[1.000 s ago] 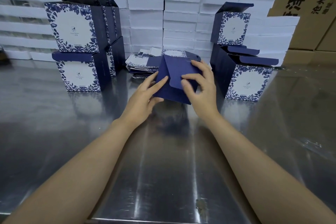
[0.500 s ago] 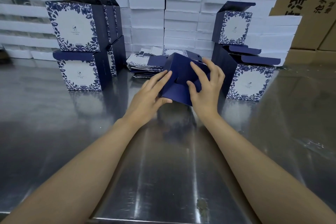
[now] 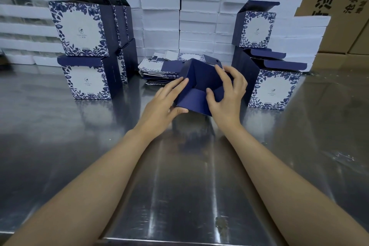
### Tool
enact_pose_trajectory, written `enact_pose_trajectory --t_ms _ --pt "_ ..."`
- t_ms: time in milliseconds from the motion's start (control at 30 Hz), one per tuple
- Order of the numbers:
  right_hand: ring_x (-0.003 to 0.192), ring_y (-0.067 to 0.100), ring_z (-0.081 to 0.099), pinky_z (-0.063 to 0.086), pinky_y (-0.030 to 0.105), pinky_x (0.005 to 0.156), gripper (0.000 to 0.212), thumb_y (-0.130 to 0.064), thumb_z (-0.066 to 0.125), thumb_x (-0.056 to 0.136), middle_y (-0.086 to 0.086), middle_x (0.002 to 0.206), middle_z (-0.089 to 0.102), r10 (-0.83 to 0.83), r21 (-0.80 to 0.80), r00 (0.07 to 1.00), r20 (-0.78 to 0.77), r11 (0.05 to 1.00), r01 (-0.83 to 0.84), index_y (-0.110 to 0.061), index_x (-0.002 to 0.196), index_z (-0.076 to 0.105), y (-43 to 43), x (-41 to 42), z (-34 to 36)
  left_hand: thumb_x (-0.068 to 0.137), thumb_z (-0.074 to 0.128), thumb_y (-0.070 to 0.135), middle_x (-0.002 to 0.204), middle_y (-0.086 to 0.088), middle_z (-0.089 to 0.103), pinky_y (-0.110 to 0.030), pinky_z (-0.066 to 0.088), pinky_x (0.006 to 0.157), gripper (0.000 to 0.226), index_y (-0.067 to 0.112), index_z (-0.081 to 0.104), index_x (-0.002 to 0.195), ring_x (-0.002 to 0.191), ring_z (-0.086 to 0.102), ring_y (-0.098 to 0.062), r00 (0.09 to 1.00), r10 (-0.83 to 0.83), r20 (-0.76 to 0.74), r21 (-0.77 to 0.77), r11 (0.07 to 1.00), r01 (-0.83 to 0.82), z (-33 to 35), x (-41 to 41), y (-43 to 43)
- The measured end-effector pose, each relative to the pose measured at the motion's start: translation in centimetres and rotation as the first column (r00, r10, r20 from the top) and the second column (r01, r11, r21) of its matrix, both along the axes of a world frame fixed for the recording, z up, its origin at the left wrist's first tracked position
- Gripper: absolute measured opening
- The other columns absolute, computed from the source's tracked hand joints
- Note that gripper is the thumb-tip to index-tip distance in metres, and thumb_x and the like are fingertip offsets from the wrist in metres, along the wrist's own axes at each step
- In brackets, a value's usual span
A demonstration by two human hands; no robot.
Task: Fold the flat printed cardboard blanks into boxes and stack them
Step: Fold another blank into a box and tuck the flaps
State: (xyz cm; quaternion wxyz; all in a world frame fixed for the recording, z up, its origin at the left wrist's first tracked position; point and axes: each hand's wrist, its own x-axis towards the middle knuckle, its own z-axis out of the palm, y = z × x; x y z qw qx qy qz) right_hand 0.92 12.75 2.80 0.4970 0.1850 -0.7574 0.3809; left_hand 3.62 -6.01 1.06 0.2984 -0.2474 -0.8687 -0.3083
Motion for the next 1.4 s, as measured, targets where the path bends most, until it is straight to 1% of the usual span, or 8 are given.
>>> enact_pose_trajectory --t_ms 167,400,633,867,1000,1200,1300,1400 --pt "0.138 0.018 0.027 0.024 0.037 0.117 0.053 0.001 0.044 0.089 0.007 0.147 0.030 0.177 -0.301 0.982 0.065 0.942 -0.150 -0.007 0.141 0.042 -0.3 0.3 -0.2 0.089 0.064 0.041 0.155 0.019 0.023 -0.001 0.025 0.097 0.085 0.033 0.010 0.154 0.123 0.020 0.028 0.987 -0.005 0.158 0.074 0.997 -0.007 0.1 0.0 0.1" --pt "0.121 -0.001 0.046 0.031 0.003 0.094 0.027 -0.017 0.042 0.102 -0.007 0.129 0.051 0.377 -0.517 0.894 0.243 0.830 -0.210 -0.016 0.121 0.060 0.1 -0.4 -0.4 0.099 0.048 0.039 0.154 0.007 0.034 -0.020 0.030 0.106 0.060 0.020 0.027 0.153 0.135 0.038 -0.008 0.967 0.027 0.252 0.128 0.990 -0.061 -0.3 -0.1 0.0" --pt "0.108 0.005 0.053 0.041 0.015 0.082 0.016 0.000 0.055 0.085 -0.002 0.118 0.054 0.441 -0.429 0.884 0.157 0.837 -0.341 -0.013 0.095 0.057 0.1 0.0 -0.3 0.098 0.041 0.048 0.143 0.006 0.048 -0.024 0.040 0.106 0.055 0.018 0.040 0.144 0.121 0.048 0.009 0.962 -0.118 0.246 0.418 0.909 0.004 -0.2 0.0 -0.1" --pt "0.075 -0.003 0.049 0.043 0.017 0.071 0.034 0.018 0.051 0.075 -0.003 0.091 0.051 0.358 -0.396 0.883 0.303 0.890 -0.225 -0.014 0.067 0.058 -0.8 -0.8 -1.3 0.105 0.028 0.041 0.100 0.007 0.067 -0.042 0.044 0.104 0.047 0.019 0.062 0.082 0.102 0.062 -0.012 0.952 -0.003 0.307 0.748 0.619 -0.239 0.5 -0.5 0.0" --pt "0.068 0.008 0.051 0.045 0.030 0.070 0.041 0.014 0.041 0.078 -0.006 0.070 0.057 0.256 -0.554 0.909 0.330 0.832 -0.033 -0.022 0.064 0.054 0.8 -2.0 -1.5 0.105 0.035 0.028 0.109 0.002 0.064 -0.044 0.043 0.103 0.029 0.014 0.060 0.106 0.107 0.059 -0.016 0.918 0.133 0.374 0.696 0.613 -0.373 0.1 -1.2 -0.4" --pt "0.116 0.014 0.056 0.044 0.036 0.104 0.031 -0.009 0.046 0.095 -0.004 0.121 0.060 0.451 -0.584 0.739 0.500 0.806 -0.097 -0.023 0.120 0.058 0.0 -2.2 -1.7 0.086 0.046 0.064 0.125 0.007 0.050 -0.023 0.040 0.104 0.044 0.031 0.049 0.115 0.109 0.052 0.004 0.956 -0.038 0.290 0.687 0.704 -0.180 0.6 -0.6 0.0" --pt "0.140 0.002 0.030 0.028 0.026 0.114 0.080 -0.042 0.065 0.086 -0.012 0.156 0.027 0.640 -0.536 0.578 0.505 0.758 -0.371 -0.033 0.152 0.021 0.4 -2.0 -1.7 0.082 0.062 0.062 0.134 0.024 0.051 -0.016 0.036 0.104 0.078 0.024 0.032 0.144 0.117 0.048 0.015 0.915 -0.211 0.343 0.633 0.772 -0.059 0.3 -0.3 -0.2" --pt "0.127 -0.028 0.021 0.023 0.002 0.103 0.117 -0.063 0.072 0.068 -0.031 0.151 0.016 0.623 -0.413 0.577 0.528 0.782 -0.467 -0.036 0.154 -0.003 0.5 -1.7 -1.8 0.092 0.064 0.034 0.153 0.018 0.025 -0.010 0.018 0.110 0.080 0.016 0.016 0.152 0.138 0.029 0.003 0.927 0.085 0.364 0.510 0.815 -0.275 -0.1 -0.9 -0.4"
